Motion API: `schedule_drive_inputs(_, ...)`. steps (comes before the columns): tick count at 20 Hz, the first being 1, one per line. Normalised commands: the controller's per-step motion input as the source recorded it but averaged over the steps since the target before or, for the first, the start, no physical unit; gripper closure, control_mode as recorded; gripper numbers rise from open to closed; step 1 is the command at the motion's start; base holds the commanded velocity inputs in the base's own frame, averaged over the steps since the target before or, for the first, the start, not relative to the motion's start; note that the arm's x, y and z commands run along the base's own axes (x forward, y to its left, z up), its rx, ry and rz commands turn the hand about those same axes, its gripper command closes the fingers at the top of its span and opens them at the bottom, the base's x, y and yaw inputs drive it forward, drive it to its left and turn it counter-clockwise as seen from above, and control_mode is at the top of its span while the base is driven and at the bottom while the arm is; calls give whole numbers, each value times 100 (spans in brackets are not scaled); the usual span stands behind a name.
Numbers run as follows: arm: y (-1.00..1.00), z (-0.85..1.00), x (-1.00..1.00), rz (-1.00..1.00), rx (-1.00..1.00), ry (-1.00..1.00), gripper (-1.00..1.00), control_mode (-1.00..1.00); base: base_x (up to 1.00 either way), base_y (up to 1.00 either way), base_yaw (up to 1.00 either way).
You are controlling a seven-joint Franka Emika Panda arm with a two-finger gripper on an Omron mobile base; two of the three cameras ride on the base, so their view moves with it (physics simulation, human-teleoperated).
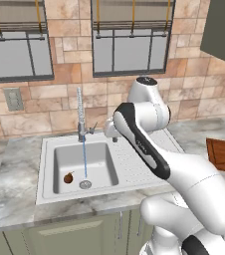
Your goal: Pick the pear from the sink and place it on the cutting board to airdry. Then turn off the sink faucet.
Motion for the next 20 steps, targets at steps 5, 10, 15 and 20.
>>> schedule_drive_inputs(5, 16, -14, 6, 0, 0, 0, -100, -100, 0, 0, 0)
schedule_drive_inputs(10, 18, -26, 9, 0, 0, 1, -100, -100, 0, 0, 0)
schedule_drive_inputs(15, 18, -15, 7, 0, 0, 1, -100, -100, 0, 0, 0)
schedule_drive_inputs(20, 26, -13, 6, 0, 0, 0, -100, -100, 0, 0, 0)
